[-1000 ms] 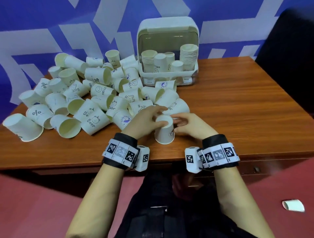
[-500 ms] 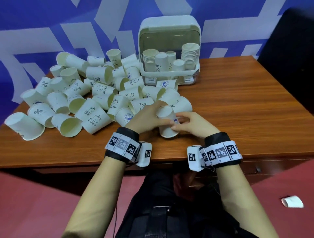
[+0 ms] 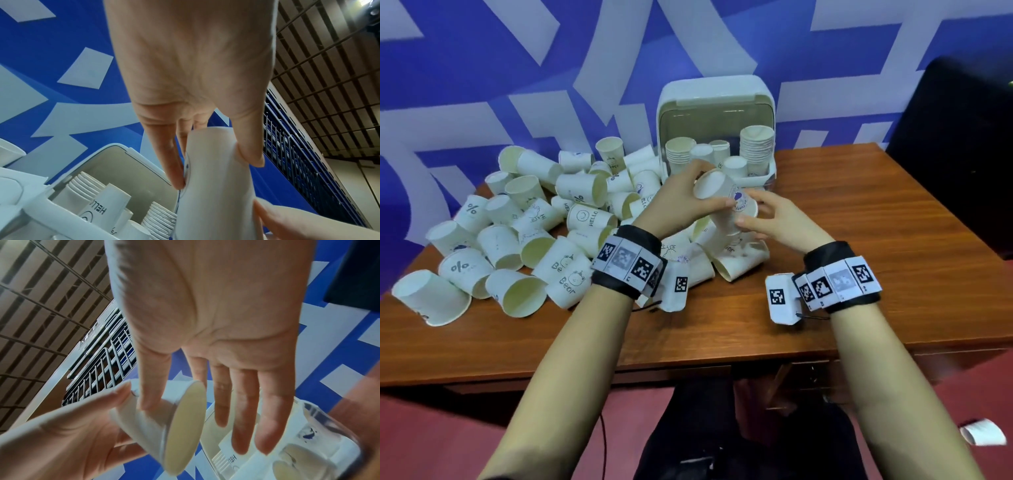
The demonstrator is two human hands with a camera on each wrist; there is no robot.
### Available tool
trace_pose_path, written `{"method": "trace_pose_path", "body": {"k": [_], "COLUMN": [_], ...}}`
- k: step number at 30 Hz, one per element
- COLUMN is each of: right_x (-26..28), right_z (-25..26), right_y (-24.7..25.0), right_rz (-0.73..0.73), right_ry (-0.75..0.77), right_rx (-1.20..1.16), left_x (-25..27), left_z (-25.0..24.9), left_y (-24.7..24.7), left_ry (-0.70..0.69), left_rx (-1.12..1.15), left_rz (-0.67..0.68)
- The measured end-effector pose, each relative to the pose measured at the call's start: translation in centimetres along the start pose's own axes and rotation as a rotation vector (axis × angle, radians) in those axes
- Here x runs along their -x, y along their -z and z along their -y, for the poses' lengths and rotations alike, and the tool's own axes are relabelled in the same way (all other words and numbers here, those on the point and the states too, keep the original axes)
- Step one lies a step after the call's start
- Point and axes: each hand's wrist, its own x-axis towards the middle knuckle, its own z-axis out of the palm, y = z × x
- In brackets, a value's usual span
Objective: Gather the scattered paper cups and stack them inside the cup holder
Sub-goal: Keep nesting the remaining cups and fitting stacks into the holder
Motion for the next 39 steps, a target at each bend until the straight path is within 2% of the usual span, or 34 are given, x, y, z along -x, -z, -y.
{"method": "trace_pose_path", "body": {"k": [6,12,21,26,31,39], "right_x": [-2.7,-4.9,-8.6,-11.6,-14.5,-17.5], "right_z": [1.9,2.5,3.4,4.5,3.8,0.4], "right_y": [2.6,4.7,7.3,8.7,10.0,11.3], "right_rz": [-0.140,-0.283,-0.481,-0.589,-0.607,-0.545], "right_ry": [0.020,0.088,0.141,0.171,0.210,0.263], "right_rx": [0.007,-0.051,0.104,0.271,0.420,0.590], "left_x": [-4.3,-8.6,-14.6,-18.9,-22.2,-24.2], "left_z": [-0.7,-1.1,0.5,0.4,1.4,4.0], "left_y": [0.1,-0.7,-1.3,-1.6,-3.3,-5.2], "left_ry": [-0.031,-0.070,-0.073,-0.096,-0.103,-0.252], "left_rx": [0.105,0.136,-0.021,-0.008,0.051,0.033], "left_rz": [-0.068,-0.022,0.095,0.131,0.106,0.005]}}
